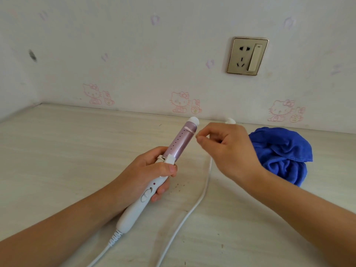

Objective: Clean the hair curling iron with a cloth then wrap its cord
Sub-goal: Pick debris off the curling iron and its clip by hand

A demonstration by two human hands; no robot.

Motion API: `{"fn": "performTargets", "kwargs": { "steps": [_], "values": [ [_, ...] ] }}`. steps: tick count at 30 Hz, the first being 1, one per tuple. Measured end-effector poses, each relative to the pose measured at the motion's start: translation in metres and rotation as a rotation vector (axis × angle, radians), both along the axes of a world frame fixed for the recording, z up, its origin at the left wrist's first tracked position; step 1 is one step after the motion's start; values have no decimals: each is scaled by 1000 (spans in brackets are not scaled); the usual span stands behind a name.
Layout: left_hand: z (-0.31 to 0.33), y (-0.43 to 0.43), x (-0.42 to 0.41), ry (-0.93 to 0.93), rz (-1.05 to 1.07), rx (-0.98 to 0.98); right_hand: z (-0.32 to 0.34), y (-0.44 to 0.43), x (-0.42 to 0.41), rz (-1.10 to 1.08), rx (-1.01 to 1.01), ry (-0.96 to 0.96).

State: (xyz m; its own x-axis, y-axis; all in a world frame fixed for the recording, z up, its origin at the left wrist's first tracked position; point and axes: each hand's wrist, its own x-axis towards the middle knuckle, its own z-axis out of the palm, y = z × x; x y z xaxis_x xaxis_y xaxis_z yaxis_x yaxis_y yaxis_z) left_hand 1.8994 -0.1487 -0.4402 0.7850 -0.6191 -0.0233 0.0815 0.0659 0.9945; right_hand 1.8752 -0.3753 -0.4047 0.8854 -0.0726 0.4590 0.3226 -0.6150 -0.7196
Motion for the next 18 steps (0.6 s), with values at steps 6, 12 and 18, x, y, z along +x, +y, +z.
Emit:
{"fn": "performTargets", "kwargs": {
  "steps": [6, 12, 18],
  "values": [
    [0, 0, 0, -6, -2, -6, -5, 19, -13, 82, -122, -22],
    [0, 1, 1, 6, -6, 7, -4, 9, -5, 9, -37, 4],
    [0, 0, 0, -17, 8, 10, -1, 12, -6, 27, -90, -3]
  ]
}}
